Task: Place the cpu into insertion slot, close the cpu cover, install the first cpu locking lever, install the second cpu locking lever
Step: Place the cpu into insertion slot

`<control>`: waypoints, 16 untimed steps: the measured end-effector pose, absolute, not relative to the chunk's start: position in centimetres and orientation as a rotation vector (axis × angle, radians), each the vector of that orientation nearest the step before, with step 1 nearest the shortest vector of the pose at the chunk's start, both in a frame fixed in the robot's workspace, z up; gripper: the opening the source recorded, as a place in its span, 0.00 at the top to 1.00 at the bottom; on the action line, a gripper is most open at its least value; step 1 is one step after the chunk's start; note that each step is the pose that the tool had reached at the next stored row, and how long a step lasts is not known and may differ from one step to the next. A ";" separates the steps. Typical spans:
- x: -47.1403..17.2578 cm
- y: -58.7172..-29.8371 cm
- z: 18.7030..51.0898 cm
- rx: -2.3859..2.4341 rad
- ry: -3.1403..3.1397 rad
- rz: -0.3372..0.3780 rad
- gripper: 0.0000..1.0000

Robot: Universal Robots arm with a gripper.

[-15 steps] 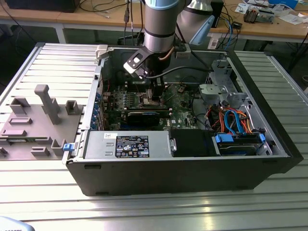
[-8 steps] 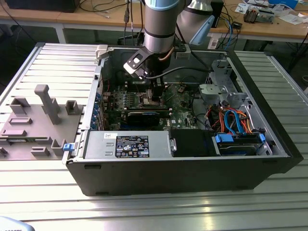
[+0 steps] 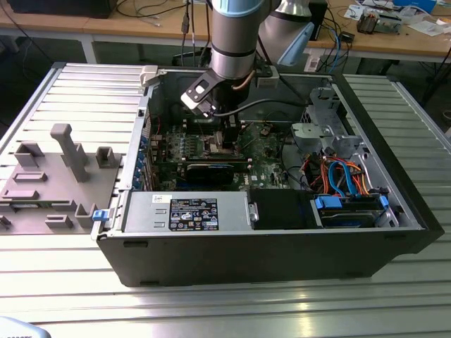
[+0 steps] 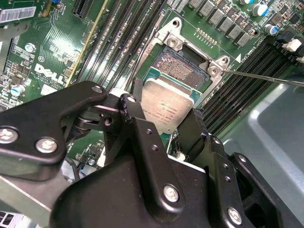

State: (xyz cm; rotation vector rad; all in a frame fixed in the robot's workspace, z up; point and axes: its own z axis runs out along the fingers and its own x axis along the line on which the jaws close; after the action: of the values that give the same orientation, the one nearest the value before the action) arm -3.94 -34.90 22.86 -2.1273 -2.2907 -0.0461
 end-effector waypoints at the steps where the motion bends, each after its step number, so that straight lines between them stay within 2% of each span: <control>1: -3.9 -34.9 22.8 -2.128 -2.290 -0.046 0.45; 16: -4.4 -34.7 22.2 -2.167 -2.253 -0.046 0.45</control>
State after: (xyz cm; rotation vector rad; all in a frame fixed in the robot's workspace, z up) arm -4.41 -34.71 22.18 -2.1675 -2.2534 -0.0465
